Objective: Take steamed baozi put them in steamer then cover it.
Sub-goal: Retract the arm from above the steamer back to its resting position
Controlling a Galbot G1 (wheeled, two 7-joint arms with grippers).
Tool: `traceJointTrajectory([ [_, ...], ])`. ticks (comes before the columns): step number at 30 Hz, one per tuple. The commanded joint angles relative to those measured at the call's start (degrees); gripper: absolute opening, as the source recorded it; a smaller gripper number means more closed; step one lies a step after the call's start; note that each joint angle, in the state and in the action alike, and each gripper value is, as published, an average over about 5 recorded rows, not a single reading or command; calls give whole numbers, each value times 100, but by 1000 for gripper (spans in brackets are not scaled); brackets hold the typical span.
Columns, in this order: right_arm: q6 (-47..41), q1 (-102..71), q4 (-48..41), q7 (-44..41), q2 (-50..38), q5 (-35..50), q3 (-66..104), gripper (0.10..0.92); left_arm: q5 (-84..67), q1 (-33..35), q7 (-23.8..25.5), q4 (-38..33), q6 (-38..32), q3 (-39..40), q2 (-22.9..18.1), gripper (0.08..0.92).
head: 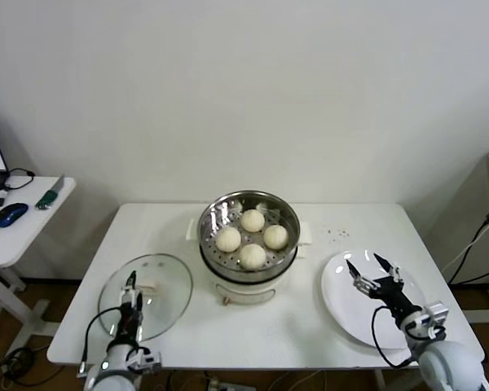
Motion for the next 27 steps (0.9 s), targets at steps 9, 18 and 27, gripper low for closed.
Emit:
traceJointTrajectory([
  [9,93,-121,-85,-63,69,-108,60,823,73,-711,-111,862,57,147,47,823],
  [18,178,-180,-127,-231,104,-303,28,823,-138,-905,-279,926,28,184,103,823],
  [27,184,-196,-136,-403,173,-482,-5,823,-178,-922,-211,1051,-127,223,196,822],
])
